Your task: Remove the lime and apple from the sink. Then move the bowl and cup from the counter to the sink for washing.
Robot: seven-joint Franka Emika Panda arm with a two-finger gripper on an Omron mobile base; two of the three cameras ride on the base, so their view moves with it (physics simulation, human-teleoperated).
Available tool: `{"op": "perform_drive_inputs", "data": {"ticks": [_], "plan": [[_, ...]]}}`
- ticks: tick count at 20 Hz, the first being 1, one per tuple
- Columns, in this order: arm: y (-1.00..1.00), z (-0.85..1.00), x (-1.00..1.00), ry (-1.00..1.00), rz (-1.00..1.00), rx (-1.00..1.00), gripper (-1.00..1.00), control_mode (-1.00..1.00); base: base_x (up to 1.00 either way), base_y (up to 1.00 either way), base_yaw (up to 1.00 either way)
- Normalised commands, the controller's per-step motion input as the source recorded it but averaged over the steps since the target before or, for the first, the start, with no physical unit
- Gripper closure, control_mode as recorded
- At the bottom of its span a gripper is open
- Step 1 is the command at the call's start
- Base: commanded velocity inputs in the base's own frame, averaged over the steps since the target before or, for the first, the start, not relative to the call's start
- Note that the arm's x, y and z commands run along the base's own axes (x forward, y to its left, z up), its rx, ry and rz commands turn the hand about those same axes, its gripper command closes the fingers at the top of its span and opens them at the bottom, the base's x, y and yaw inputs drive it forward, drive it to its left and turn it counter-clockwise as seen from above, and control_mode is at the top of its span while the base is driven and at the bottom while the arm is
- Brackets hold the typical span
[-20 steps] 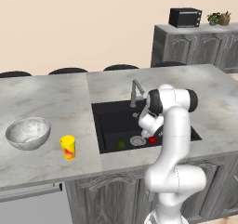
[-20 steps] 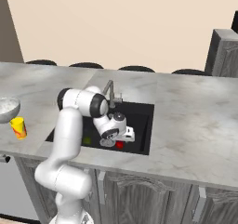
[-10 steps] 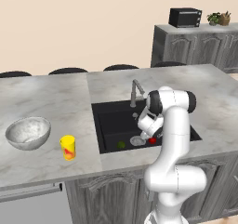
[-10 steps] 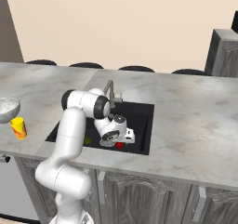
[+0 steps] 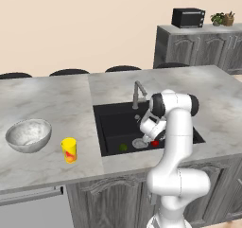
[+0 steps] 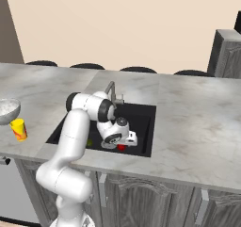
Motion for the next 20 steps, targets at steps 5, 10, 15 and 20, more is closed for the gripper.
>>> {"op": "perform_drive_inputs", "data": {"ticks": [5,10,15,20], "plan": [[-0.01,-0.09,0.00,0.00,-0.02,0.00,-1.00,-1.00,0.00,0.00,0.00],[0.00,-0.07,0.00,0.00,-0.03,0.00,-1.00,-1.00,0.00,0.00,0.00],[0.00,-0.07,-0.07,0.00,-0.05,0.00,-1.00,-1.00,0.00,0.00,0.00],[0.00,-0.07,-0.16,0.00,-0.06,0.00,-1.00,-1.00,0.00,0.00,0.00]]}}
